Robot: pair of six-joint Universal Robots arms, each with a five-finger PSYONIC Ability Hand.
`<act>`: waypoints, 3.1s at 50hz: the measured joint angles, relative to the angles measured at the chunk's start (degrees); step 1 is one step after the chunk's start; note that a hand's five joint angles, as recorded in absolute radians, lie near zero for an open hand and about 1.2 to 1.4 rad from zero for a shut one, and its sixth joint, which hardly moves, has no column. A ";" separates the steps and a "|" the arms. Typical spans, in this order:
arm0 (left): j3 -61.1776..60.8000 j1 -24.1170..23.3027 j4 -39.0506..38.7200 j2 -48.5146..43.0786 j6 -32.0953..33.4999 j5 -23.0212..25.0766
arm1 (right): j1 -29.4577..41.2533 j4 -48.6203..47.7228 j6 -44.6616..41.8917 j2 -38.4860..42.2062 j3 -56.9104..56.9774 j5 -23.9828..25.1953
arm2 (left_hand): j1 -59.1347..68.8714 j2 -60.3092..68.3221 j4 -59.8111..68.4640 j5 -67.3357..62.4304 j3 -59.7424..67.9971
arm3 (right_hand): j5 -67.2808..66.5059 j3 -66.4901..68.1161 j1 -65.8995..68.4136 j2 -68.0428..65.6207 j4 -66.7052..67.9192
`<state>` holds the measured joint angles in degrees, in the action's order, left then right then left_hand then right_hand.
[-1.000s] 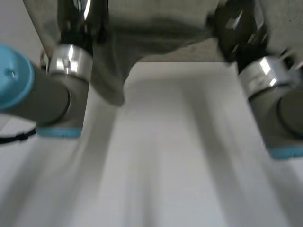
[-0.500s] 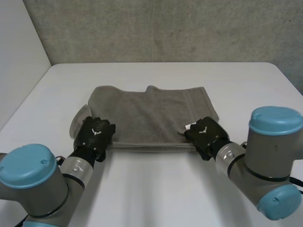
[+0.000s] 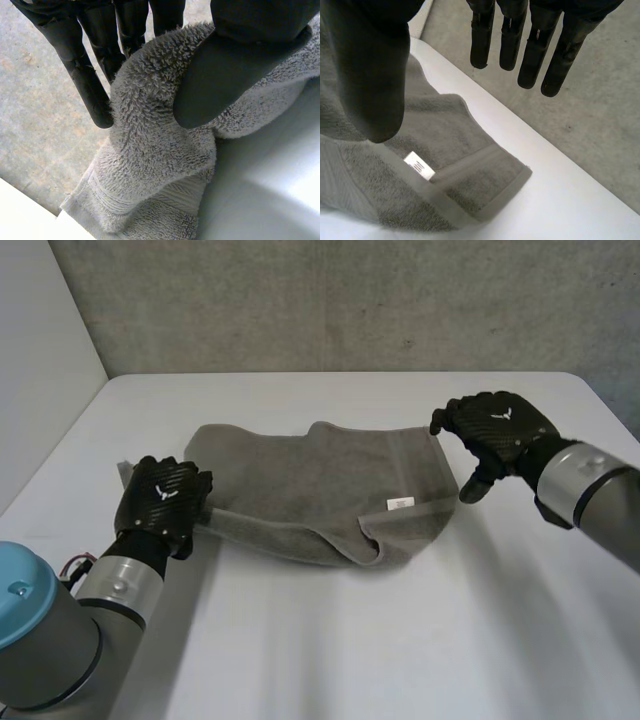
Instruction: Fold the laundry
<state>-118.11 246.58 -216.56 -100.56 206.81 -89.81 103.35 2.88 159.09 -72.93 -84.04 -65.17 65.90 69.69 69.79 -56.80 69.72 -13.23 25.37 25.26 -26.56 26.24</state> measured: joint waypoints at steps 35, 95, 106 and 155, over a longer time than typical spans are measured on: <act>-0.47 0.32 -0.18 -0.33 0.00 -0.01 | 15.29 32.19 -33.55 40.84 47.15 0.46 | 0.00 0.00 0.00 0.00 0.00 | 3.52 -3.30 -3.66 3.63 -4.93; -0.55 0.39 -0.18 -0.78 0.01 -0.01 | 13.63 11.99 -27.00 31.90 26.26 -2.88 | 0.00 0.00 0.01 0.00 0.00 | -2.68 2.15 2.07 -1.65 1.65; -0.55 0.40 -0.18 -0.79 0.02 -0.01 | 13.65 11.94 -25.94 32.80 26.47 -2.94 | 0.00 0.00 0.01 0.00 0.00 | -2.48 2.01 1.77 -1.60 1.64; -0.64 0.39 -0.18 -0.85 0.09 -0.01 | 13.73 12.01 -24.91 35.39 29.37 -3.19 | 0.00 0.00 0.02 0.00 0.00 | -5.35 2.95 3.37 -1.27 1.90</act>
<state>-118.74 246.97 -216.74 -101.41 206.89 -89.83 117.07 14.89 134.18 -37.54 -54.66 -68.36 65.90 69.70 69.81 -56.80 69.72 -18.58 28.32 28.64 -27.83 28.14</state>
